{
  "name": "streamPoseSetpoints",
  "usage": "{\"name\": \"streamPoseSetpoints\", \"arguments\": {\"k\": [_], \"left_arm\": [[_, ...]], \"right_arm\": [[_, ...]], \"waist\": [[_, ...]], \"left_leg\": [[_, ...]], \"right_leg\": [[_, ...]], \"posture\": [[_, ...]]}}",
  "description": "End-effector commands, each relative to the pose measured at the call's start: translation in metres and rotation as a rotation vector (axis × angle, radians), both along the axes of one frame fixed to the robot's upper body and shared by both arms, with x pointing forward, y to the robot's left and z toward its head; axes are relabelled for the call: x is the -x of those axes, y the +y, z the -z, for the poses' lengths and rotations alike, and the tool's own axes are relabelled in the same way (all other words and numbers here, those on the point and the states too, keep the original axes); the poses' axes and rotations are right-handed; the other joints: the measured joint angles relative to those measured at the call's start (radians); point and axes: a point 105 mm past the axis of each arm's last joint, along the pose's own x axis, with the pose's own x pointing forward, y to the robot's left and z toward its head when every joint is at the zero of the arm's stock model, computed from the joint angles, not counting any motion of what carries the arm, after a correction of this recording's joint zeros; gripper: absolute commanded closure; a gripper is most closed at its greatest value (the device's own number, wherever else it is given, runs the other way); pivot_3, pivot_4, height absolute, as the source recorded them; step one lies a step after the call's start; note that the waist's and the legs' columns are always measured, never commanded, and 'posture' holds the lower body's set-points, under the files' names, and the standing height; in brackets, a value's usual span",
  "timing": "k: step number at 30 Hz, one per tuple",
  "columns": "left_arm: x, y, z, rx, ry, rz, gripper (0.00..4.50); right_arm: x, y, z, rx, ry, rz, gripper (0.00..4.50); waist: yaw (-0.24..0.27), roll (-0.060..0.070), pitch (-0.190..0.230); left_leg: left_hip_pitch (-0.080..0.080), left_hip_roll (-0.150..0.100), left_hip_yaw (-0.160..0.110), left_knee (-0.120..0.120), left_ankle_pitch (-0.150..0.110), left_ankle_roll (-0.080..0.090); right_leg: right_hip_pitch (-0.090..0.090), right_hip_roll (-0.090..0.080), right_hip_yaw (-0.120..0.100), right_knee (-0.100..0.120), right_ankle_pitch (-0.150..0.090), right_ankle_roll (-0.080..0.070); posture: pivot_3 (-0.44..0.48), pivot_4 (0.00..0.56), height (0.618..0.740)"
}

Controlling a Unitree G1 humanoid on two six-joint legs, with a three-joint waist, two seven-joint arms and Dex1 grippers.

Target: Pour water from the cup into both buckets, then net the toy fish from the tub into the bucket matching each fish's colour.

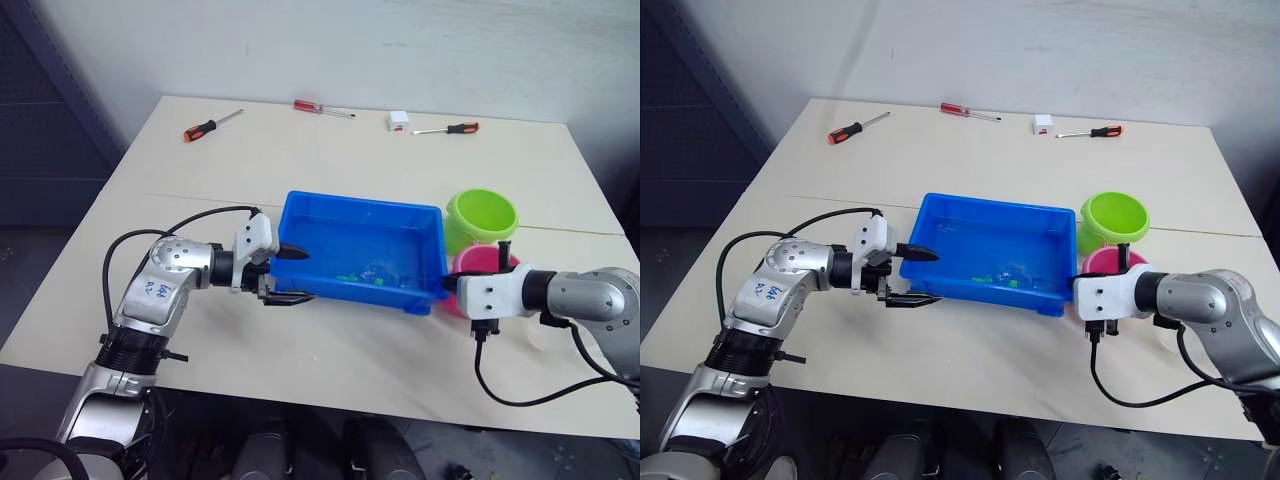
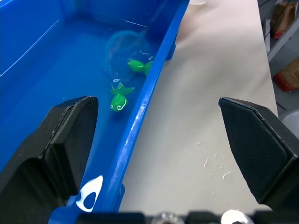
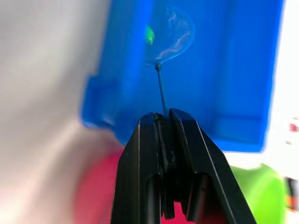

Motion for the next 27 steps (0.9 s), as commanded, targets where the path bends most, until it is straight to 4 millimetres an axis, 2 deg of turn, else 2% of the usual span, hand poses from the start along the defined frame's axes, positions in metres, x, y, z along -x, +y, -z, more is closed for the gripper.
{"name": "streamPoseSetpoints", "arguments": {"k": [1, 4, 8, 10, 13, 15, 22, 25, 27], "left_arm": [[-0.001, 0.002, -0.010, 0.022, -0.040, -0.010, 0.05], [-0.001, 0.002, -0.012, 0.029, -0.043, -0.016, 0.05], [-0.003, 0.003, -0.012, 0.032, -0.048, -0.029, 0.05], [-0.005, 0.004, -0.013, 0.036, -0.052, -0.037, 0.05], [-0.006, 0.005, -0.015, 0.044, -0.055, -0.045, 0.05], [-0.009, 0.003, -0.025, 0.108, -0.046, -0.054, 0.05], [-0.012, -0.015, -0.059, 0.295, -0.013, -0.019, 0.05], [-0.018, -0.024, -0.070, 0.353, -0.012, -0.001, 0.05], [-0.020, -0.028, -0.073, 0.368, -0.017, 0.003, 0.05]], "right_arm": [[0.004, 0.002, -0.009, -0.085, 0.038, 0.016, 4.50], [0.001, 0.003, -0.015, -0.268, 0.114, 0.102, 4.50], [0.001, -0.004, -0.011, -0.432, 0.236, 0.216, 4.50], [-0.002, -0.009, -0.011, -0.584, 0.298, 0.308, 4.50], [-0.003, -0.011, -0.011, -0.687, 0.348, 0.379, 4.50], [-0.005, -0.016, -0.014, -0.785, 0.361, 0.437, 4.50], [-0.003, -0.033, -0.041, -0.925, 0.293, 0.532, 4.50], [0.001, -0.052, -0.068, -0.976, 0.184, 0.592, 4.50], [0.003, -0.060, -0.078, -0.976, 0.135, 0.619, 4.50]], "waist": [[0.000, 0.000, 0.000], [-0.001, 0.000, 0.000], [0.003, 0.000, 0.000], [0.002, 0.000, 0.000], [0.001, 0.000, 0.000], [0.001, 0.000, 0.000], [0.004, 0.000, 0.000], [0.002, 0.000, 0.000], [0.003, 0.000, 0.000]], "left_leg": [[0.000, 0.000, 0.000, 0.000, 0.000, 0.000], [0.001, 0.000, 0.000, 0.000, 0.000, 0.000], [0.000, 0.000, 0.000, 0.000, 0.000, 0.000], [0.000, 0.000, 0.000, 0.000, 0.000, 0.000], [0.001, 0.000, 0.000, 0.000, 0.000, 0.000], [0.001, 0.000, 0.000, 0.000, 0.000, 0.000], [0.000, 0.000, 0.000, 0.000, 0.000, 0.001], [0.000, 0.000, 0.000, -0.001, 0.000, 0.001], [0.000, 0.000, 0.000, 0.000, 0.000, 0.000]], "right_leg": [[0.000, 0.000, 0.000, 0.000, 0.000, 0.000], [0.000, 0.000, 0.000, 0.000, 0.000, 0.000], [0.000, 0.000, 0.000, 0.000, 0.000, 0.000], [0.001, 0.000, 0.000, 0.000, 0.000, 0.000], [0.001, 0.000, 0.000, 0.000, 0.000, 0.000], [0.001, 0.000, 0.000, 0.000, 0.000, 0.000], [0.001, -0.001, -0.001, 0.004, 0.000, 0.000], [0.001, 0.000, -0.001, 0.004, 0.000, 0.000], [0.000, -0.001, -0.001, 0.004, 0.000, 0.000]], "posture": [[0.000, 0.150, 0.740], [0.000, 0.150, 0.740], [0.000, 0.150, 0.740], [0.000, 0.150, 0.740], [0.000, 0.150, 0.740], [0.000, 0.150, 0.740], [0.000, 0.150, 0.740], [0.000, 0.150, 0.740], [0.000, 0.150, 0.740]]}}
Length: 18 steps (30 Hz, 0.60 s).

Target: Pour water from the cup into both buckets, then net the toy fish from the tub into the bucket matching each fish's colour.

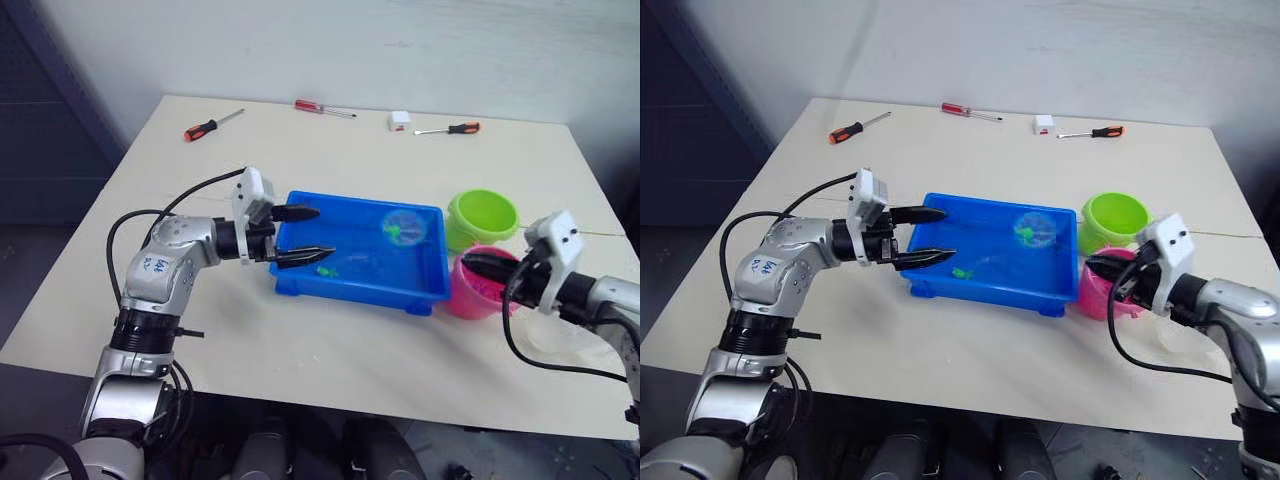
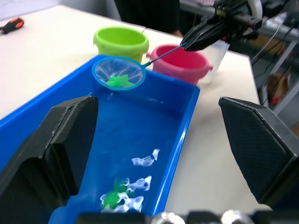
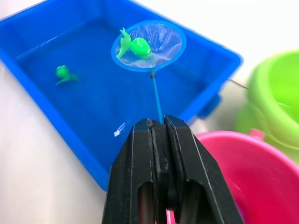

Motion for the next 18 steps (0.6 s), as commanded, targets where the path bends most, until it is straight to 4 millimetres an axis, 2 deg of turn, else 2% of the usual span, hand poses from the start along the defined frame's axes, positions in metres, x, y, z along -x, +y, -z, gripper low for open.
{"name": "streamPoseSetpoints", "arguments": {"k": [1, 5, 9, 14, 17, 18], "left_arm": [[-0.005, -0.004, -0.019, 0.058, -0.049, 0.002, 0.05], [-0.009, -0.010, -0.025, 0.084, -0.067, 0.007, 0.05], [-0.014, -0.014, -0.031, 0.109, -0.082, 0.003, 0.05], [-0.013, -0.016, -0.034, 0.106, -0.099, 0.015, 0.05], [-0.013, -0.015, -0.033, 0.104, -0.102, 0.013, 0.05], [-0.013, -0.014, -0.033, 0.103, -0.103, 0.011, 0.05]], "right_arm": [[0.005, -0.021, -0.038, 0.064, -0.124, 0.111, 4.50], [0.002, -0.050, -0.050, 0.236, -0.182, 0.267, 4.50], [-0.006, -0.067, -0.050, 0.538, -0.244, 0.321, 4.50], [-0.019, -0.062, -0.047, 1.095, -0.398, 0.178, 4.50], [-0.023, -0.057, -0.043, 1.462, -0.497, 0.000, 4.50], [-0.024, -0.058, -0.043, 1.534, -0.521, -0.034, 4.50]], "waist": [[0.000, 0.000, 0.000], [-0.002, 0.000, 0.000], [0.000, 0.000, 0.000], [-0.004, 0.000, 0.000], [-0.004, 0.000, 0.000], [-0.003, 0.000, 0.000]], "left_leg": [[0.000, 0.000, 0.000, 0.000, 0.000, 0.000], [0.000, 0.000, 0.001, 0.000, 0.000, 0.000], [0.000, 0.000, 0.001, 0.000, 0.000, 0.000], [0.000, 0.000, 0.005, 0.000, 0.000, 0.000], [0.001, 0.000, 0.007, 0.000, 0.000, -0.001], [0.001, 0.000, 0.007, 0.000, 0.000, -0.001]], "right_leg": [[0.000, 0.000, 0.000, 0.000, 0.000, 0.000], [0.000, 0.000, 0.001, -0.002, 0.000, 0.000], [0.000, 0.000, 0.001, -0.002, 0.000, 0.000], [-0.002, 0.001, 0.004, -0.002, 0.000, 0.000], [-0.003, 0.001, 0.006, 0.000, 0.000, 0.000], [-0.004, 0.001, 0.006, 0.000, 0.000, 0.000]], "posture": [[0.000, 0.150, 0.740], [0.000, 0.150, 0.740], [0.000, 0.150, 0.740], [0.000, 0.150, 0.740], [0.000, 0.150, 0.740], [0.000, 0.150, 0.740]]}}
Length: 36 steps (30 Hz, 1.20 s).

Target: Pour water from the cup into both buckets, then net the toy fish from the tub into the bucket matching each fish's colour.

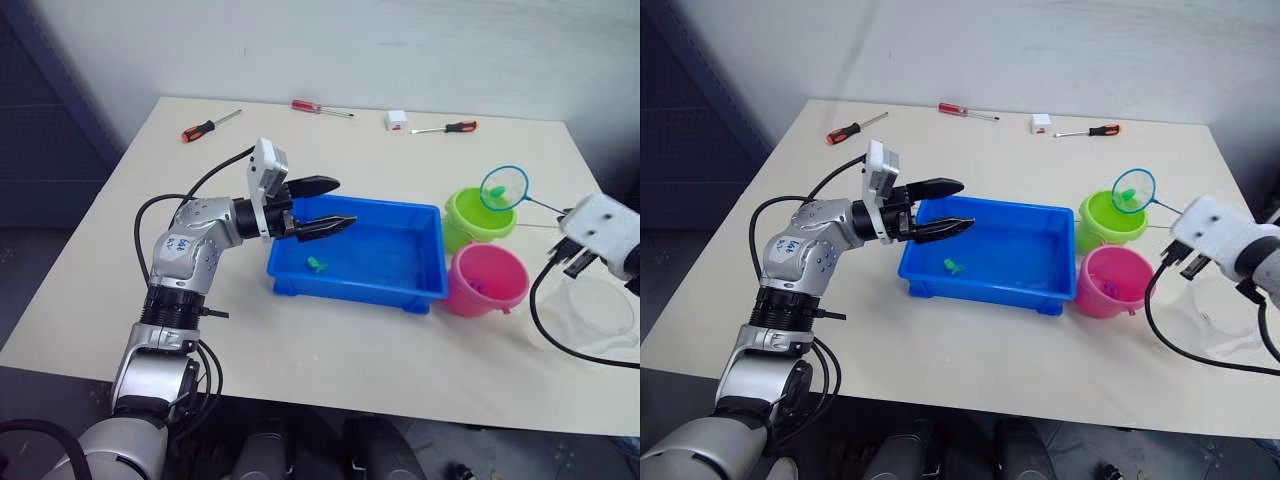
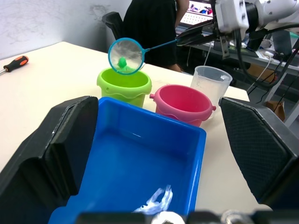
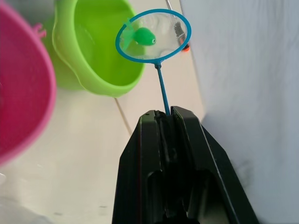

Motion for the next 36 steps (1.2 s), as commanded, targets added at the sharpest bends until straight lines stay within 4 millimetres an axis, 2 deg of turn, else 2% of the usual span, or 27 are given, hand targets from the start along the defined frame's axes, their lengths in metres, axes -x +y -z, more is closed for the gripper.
{"name": "streamPoseSetpoints", "arguments": {"k": [1, 4, 6, 7, 8, 10, 12, 13, 15, 17, 19, 20, 23, 25, 27, 31, 33, 36], "left_arm": [[0.002, 0.001, -0.013, 0.013, -0.059, 0.006, 0.05], [0.003, 0.002, -0.012, 0.009, -0.061, 0.003, 0.05], [0.003, 0.003, -0.012, 0.008, -0.061, 0.003, 0.05], [0.003, 0.004, -0.011, 0.007, -0.061, 0.002, 0.05], [0.003, 0.004, -0.011, 0.007, -0.061, 0.001, 0.05], [0.002, 0.005, -0.009, -0.004, -0.064, -0.005, 0.05], [0.002, 0.005, -0.009, -0.007, -0.066, -0.007, 0.05], [0.002, 0.005, -0.009, -0.006, -0.067, -0.007, 0.05], [0.001, 0.006, -0.010, -0.007, -0.069, -0.008, 0.05], [0.000, 0.007, -0.010, -0.010, -0.071, -0.011, 0.05], [-0.001, 0.006, -0.011, -0.010, -0.075, -0.008, 0.05], [-0.001, 0.006, -0.011, -0.011, -0.077, -0.006, 0.05], [-0.002, 0.006, -0.012, -0.014, -0.083, -0.008, 0.05], [-0.002, 0.005, -0.012, -0.015, -0.085, -0.008, 0.05], [-0.002, 0.005, -0.012, -0.016, -0.087, -0.005, 0.05], [-0.004, 0.009, -0.006, -0.060, -0.095, -0.016, 0.05], [-0.006, 0.017, 0.000, -0.097, -0.094, -0.039, 0.05], [-0.010, 0.039, 0.013, -0.188, -0.088, -0.097, 0.05]], "right_arm": [[-0.003, 0.000, -0.015, 0.327, -0.077, -0.100, 4.50], [-0.005, -0.011, -0.032, 0.380, -0.149, -0.078, 4.50], [-0.003, -0.007, -0.020, 0.436, -0.079, -0.137, 4.50], [-0.003, -0.004, -0.014, 0.399, -0.067, -0.158, 4.50], [-0.003, -0.002, -0.014, 0.363, -0.084, -0.164, 4.50], [-0.003, -0.002, -0.017, 0.413, -0.102, -0.179, 4.50], [0.001, 0.003, -0.002, 0.416, -0.018, -0.239, 4.50], [0.001, 0.001, -0.002, 0.420, -0.022, -0.231, 4.50], [-0.005, -0.006, -0.025, 0.405, -0.153, -0.157, 4.50], [-0.006, -0.012, -0.032, 0.413, -0.171, -0.126, 4.50], [0.001, -0.002, 0.004, 0.422, 0.014, -0.229, 4.50], [0.001, -0.002, 0.008, 0.419, 0.018, -0.227, 4.50], [-0.004, -0.013, -0.020, 0.430, -0.135, -0.132, 4.50], [-0.003, -0.010, -0.011, 0.415, -0.086, -0.155, 4.50], [-0.004, -0.006, -0.011, 0.351, -0.116, -0.155, 4.50], [-0.005, -0.011, -0.028, 0.237, -0.184, -0.095, 4.50], [-0.007, 0.002, -0.030, -0.031, -0.197, -0.114, 4.50], [-0.008, 0.042, -0.025, -0.355, -0.110, -0.215, 4.50]], "waist": [[0.001, 0.000, 0.000], [0.001, 0.000, 0.000], [0.001, 0.000, 0.000], [0.001, 0.000, 0.000], [0.000, 0.000, 0.000], [-0.001, 0.000, 0.000], [-0.001, 0.000, 0.000], [-0.001, 0.000, 0.000], [-0.001, 0.000, 0.000], [-0.001, 0.000, 0.000], [0.001, 0.000, 0.000], [0.001, 0.000, 0.000], [0.000, 0.000, 0.000], [-0.001, 0.000, 0.000], [-0.001, 0.000, 0.000], [-0.002, 0.000, 0.000], [-0.004, 0.000, 0.000], [-0.014, 0.000, 0.000]], "left_leg": [[0.000, 0.000, 0.000, 0.000, 0.000, 0.000], [0.000, 0.000, 0.001, 0.000, 0.000, 0.000], [0.000, 0.000, 0.000, 0.000, 0.000, 0.000], [0.000, 0.000, 0.001, 0.000, 0.000, 0.000], [0.000, 0.000, 0.001, 0.000, 0.000, 0.000], [0.000, 0.001, 0.001, 0.000, 0.000, 0.000], [0.001, 0.001, 0.001, 0.000, 0.000, 0.000], [0.001, 0.001, 0.001, 0.000, 0.000, 0.000], [0.001, 0.001, 0.001, 0.000, 0.000, 0.000], [0.001, 0.001, 0.002, 0.001, 0.000, 0.000], [0.001, 0.001, 0.002, 0.001, 0.000, 0.000], [0.002, 0.001, 0.002, 0.000, 0.000, 0.000], [0.001, 0.001, 0.002, 0.000, 0.000, 0.000], [0.002, 0.001, 0.004, 0.000, 0.000, 0.000], [0.002, 0.001, 0.004, 0.000, 0.000, 0.000], [0.002, 0.001, 0.004, 0.000, 0.000, -0.001], [0.002, 0.001, 0.004, 0.000, 0.000, -0.001], [0.003, 0.002, 0.004, 0.000, 0.000, -0.001]], "right_leg": [[0.000, 0.000, 0.000, 0.000, 0.000, 0.000], [0.000, 0.000, 0.000, -0.001, 0.000, 0.000], [0.000, 0.000, 0.000, 0.000, 0.000, 0.000], [0.000, 0.000, 0.000, 0.000, 0.000, 0.000], [0.000, 0.000, 0.000, -0.001, 0.000, 0.000], [0.000, 0.001, 0.001, -0.001, 0.000, 0.000], [0.000, 0.001, 0.001, 0.000, 0.000, 0.000], [0.000, 0.001, 0.001, 0.000, 0.000, 0.000], [0.000, 0.001, 0.001, 0.000, 0.000, 0.000], [0.000, 0.001, 0.002, 0.001, 0.000, 0.000], [0.000, 0.001, 0.002, 0.001, 0.000, 0.000], [0.000, 0.001, 0.001, 0.001, 0.000, 0.000], [0.000, 0.001, 0.002, 0.001, 0.000, 0.000], [0.000, 0.001, 0.003, 0.002, 0.000, 0.000], [0.000, 0.001, 0.003, 0.002, 0.000, 0.000], [0.000, 0.001, 0.003, 0.002, 0.000, 0.000], [0.000, 0.001, 0.004, 0.002, 0.000, 0.000], [0.000, 0.003, 0.004, 0.003, 0.000, 0.000]], "posture": [[0.000, 0.150, 0.740], [0.000, 0.150, 0.740], [0.000, 0.150, 0.740], [0.000, 0.150, 0.740], [0.000, 0.150, 0.740], [0.000, 0.150, 0.740], [0.000, 0.150, 0.740], [0.000, 0.150, 0.740], [0.000, 0.150, 0.740], [0.000, 0.150, 0.740], [0.000, 0.150, 0.740], [0.000, 0.150, 0.740], [0.000, 0.150, 0.740], [0.000, 0.150, 0.740], [0.000, 0.150, 0.740], [0.000, 0.150, 0.740], [0.000, 0.150, 0.740], [0.000, 0.150, 0.740]]}}
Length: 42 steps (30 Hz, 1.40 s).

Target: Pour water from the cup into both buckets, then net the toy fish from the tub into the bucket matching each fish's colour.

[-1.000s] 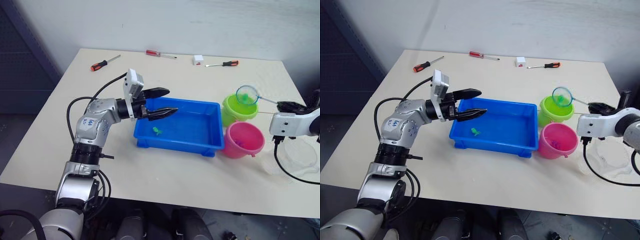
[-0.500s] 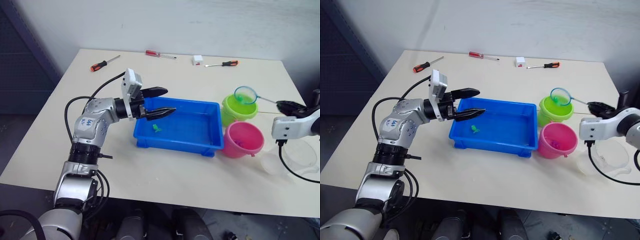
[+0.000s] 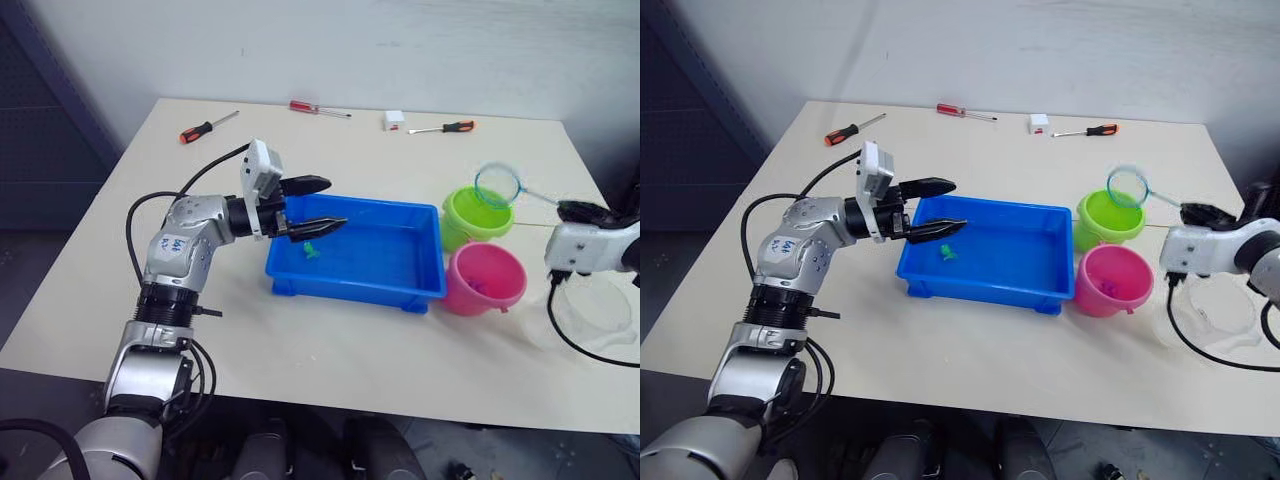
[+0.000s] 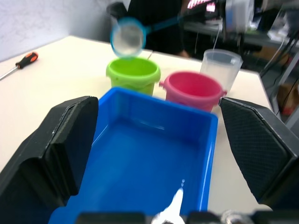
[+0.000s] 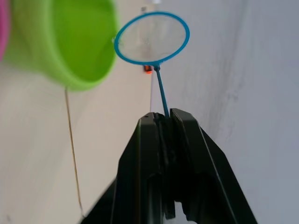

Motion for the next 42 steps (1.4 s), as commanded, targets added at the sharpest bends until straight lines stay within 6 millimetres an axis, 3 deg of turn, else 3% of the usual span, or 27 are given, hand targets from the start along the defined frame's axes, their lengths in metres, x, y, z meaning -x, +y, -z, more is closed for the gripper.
{"name": "streamPoseSetpoints", "arguments": {"k": [1, 3, 6, 11, 20, 24, 30, 36, 42], "left_arm": [[-0.003, 0.026, 0.010, -0.092, -0.013, -0.061, 0.05], [-0.001, 0.047, 0.020, -0.160, 0.006, -0.101, 0.05], [0.005, 0.075, 0.033, -0.258, 0.032, -0.150, 0.05], [0.013, 0.101, 0.035, -0.306, 0.046, -0.226, 0.05], [0.026, 0.105, 0.032, -0.287, 0.057, -0.272, 0.05], [0.029, 0.105, 0.030, -0.282, 0.059, -0.283, 0.05], [0.030, 0.107, 0.029, -0.274, 0.058, -0.304, 0.05], [0.030, 0.104, 0.026, -0.238, 0.068, -0.296, 0.05], [0.025, 0.086, 0.014, -0.126, 0.071, -0.244, 0.05]], "right_arm": [[0.003, 0.047, -0.006, -0.287, 0.097, -0.151, 4.50], [0.004, 0.079, 0.011, -0.395, 0.238, -0.231, 4.50], [0.002, 0.110, 0.034, -0.447, 0.364, -0.281, 4.50], [-0.010, 0.132, 0.064, -0.408, 0.470, -0.288, 4.50], [-0.043, 0.173, 0.083, -0.318, 0.446, -0.289, 4.50], [-0.044, 0.189, 0.094, -0.243, 0.470, -0.331, 4.50], [-0.037, 0.214, 0.099, -0.296, 0.511, -0.401, 4.50], [-0.028, 0.213, 0.088, -0.552, 0.596, -0.386, 4.50], [-0.007, 0.184, 0.069, -0.856, 0.695, -0.316, 4.50]], "waist": [[-0.008, 0.000, 0.000], [-0.019, 0.000, 0.000], [-0.018, 0.000, 0.000], [-0.008, 0.000, 0.000], [-0.016, 0.000, 0.000], [-0.017, 0.000, 0.000], [-0.015, 0.000, 0.000], [-0.014, 0.000, 0.000], [-0.006, -0.001, 0.000]], "left_leg": [[0.000, 0.000, 0.000, 0.000, 0.000, 0.000], [0.001, 0.000, 0.000, 0.000, 0.000, 0.000], [0.001, 0.001, -0.001, 0.000, 0.000, 0.000], [-0.001, -0.001, -0.002, 0.000, -0.001, 0.002], [-0.004, -0.002, -0.003, 0.000, -0.002, 0.003], [-0.003, -0.002, -0.003, 0.000, -0.001, 0.003], [-0.003, -0.002, -0.003, 0.000, -0.001, 0.002], [-0.003, -0.002, -0.003, 0.000, -0.001, 0.002], [-0.004, -0.002, -0.004, -0.001, -0.002, 0.003]], "right_leg": [[0.000, 0.000, 0.000, 0.000, 0.000, 0.000], [0.000, 0.000, 0.000, 0.001, 0.000, 0.000], [0.000, 0.000, 0.001, 0.002, 0.000, 0.000], [-0.001, -0.004, -0.001, 0.000, 0.000, 0.000], [-0.001, -0.005, -0.004, 0.001, 0.000, 0.000], [-0.002, -0.005, -0.003, 0.002, 0.000, 0.000], [-0.002, -0.005, -0.003, 0.003, 0.000, 0.000], [-0.002, -0.005, -0.004, 0.003, 0.000, 0.000], [-0.002, -0.005, -0.005, 0.002, 0.000, 0.000]], "posture": [[0.000, 0.150, 0.740], [0.000, 0.150, 0.740], [0.000, 0.150, 0.740], [0.000, 0.150, 0.740], [0.000, 0.150, 0.740], [0.000, 0.150, 0.740], [0.000, 0.150, 0.740], [0.000, 0.150, 0.740], [0.000, 0.150, 0.740]]}}
